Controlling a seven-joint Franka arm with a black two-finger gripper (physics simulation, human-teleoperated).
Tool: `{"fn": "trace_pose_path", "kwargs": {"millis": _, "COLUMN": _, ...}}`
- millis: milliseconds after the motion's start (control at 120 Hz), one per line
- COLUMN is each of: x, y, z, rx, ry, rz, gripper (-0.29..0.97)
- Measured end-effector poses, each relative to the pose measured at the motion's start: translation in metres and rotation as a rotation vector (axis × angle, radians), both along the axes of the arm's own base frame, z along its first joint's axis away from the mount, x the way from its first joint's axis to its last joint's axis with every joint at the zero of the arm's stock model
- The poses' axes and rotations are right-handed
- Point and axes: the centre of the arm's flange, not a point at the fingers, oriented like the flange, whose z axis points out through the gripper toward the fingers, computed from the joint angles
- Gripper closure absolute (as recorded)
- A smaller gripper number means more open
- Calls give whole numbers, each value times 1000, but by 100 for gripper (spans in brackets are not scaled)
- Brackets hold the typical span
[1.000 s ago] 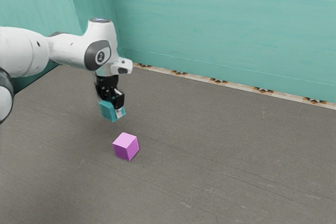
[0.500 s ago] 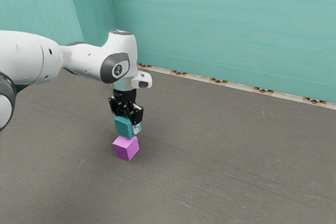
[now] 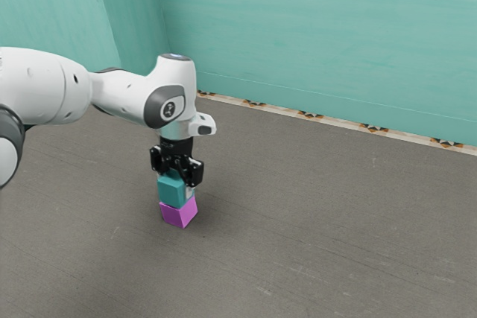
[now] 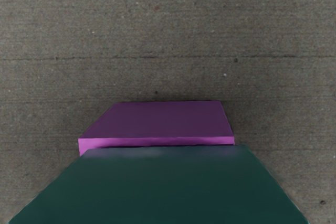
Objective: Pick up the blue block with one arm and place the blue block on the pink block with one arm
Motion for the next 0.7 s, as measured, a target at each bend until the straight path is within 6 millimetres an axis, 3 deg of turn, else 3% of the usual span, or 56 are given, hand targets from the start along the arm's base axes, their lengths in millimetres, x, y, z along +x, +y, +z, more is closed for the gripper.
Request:
{"fn": "trace_pose_path", "kwargs": {"millis": 150, "x": 7, "y": 0, "z": 15, "rx": 2, "ry": -31, "rz": 6, "gripper": 9}}
{"fn": "trace_pose_path", "kwargs": {"millis": 350, "x": 25, "y": -4, "z": 100, "rx": 26, "ry": -164, "rz": -20, "gripper": 4}}
{"fn": "trace_pose_path", "kwargs": {"millis": 417, "x": 30, "y": -4, "z": 138, "rx": 32, "ry": -215, "rz": -33, "gripper": 3}}
{"fn": "trace_pose_path", "kwargs": {"millis": 450, "x": 26, "y": 1, "z": 171, "rx": 30, "ry": -259, "rz": -40, "gripper": 2}}
{"fn": "trace_pose_path", "kwargs": {"millis": 508, "x": 9, "y": 9, "z": 229, "rx": 33, "ry": -327, "rz": -53, "gripper": 2}}
{"fn": "trace_pose_path", "kwargs": {"millis": 575, "x": -14, "y": 9, "z": 282, "rx": 61, "ry": -373, "rz": -88, "gripper": 1}}
{"fn": "trace_pose_path", "kwargs": {"millis": 700, "x": -48, "y": 8, "z": 342, "rx": 93, "ry": -399, "rz": -131, "gripper": 1}}
